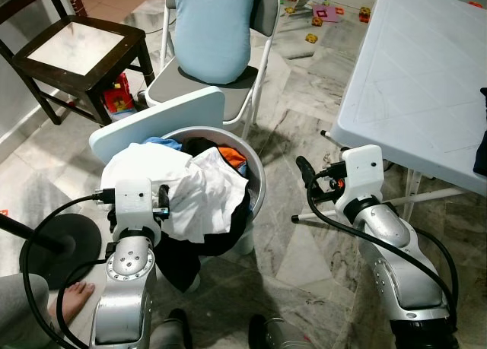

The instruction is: Hang hanger

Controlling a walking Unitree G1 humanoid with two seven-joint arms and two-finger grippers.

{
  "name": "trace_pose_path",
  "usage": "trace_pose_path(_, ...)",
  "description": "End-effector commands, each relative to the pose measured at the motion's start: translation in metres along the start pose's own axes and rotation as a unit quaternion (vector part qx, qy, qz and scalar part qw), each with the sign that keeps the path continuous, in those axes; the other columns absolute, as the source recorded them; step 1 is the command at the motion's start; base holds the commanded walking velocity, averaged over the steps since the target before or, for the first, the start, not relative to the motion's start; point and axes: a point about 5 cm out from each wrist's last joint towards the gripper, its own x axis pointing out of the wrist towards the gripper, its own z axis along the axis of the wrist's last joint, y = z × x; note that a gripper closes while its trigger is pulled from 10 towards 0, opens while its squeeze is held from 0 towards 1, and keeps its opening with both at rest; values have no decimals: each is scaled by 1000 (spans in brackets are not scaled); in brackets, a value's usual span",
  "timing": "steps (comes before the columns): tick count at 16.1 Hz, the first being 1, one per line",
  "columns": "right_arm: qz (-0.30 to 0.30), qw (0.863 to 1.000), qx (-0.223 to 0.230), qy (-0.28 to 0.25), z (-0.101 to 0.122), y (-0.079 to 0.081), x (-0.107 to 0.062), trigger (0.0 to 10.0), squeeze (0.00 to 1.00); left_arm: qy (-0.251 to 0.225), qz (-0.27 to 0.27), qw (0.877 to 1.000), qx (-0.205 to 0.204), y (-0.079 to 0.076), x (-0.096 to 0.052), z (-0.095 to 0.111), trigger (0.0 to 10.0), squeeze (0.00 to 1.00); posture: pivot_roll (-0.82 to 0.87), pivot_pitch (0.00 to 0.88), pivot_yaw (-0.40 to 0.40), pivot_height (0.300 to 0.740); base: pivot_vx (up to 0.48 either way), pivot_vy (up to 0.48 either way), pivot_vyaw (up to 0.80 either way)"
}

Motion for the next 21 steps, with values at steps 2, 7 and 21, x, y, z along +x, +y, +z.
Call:
trace_pose_path(2,-1,1000,-6,2,-2,-1,-3,10000,0,18,14,1000,-9,2,2,-8,0,0,-46,253,-107,740,0,0,0)
trace_pose_path(7,0,1000,-8,1,-2,0,-2,10000,0,55,47,995,-64,3,5,-14,0,0,-46,252,-106,740,0,0,0)
trace_pose_path(21,4,1000,-12,3,-3,1,-2,10000,0,45,44,997,-48,8,8,-13,0,0,-44,250,-111,740,0,0,0)
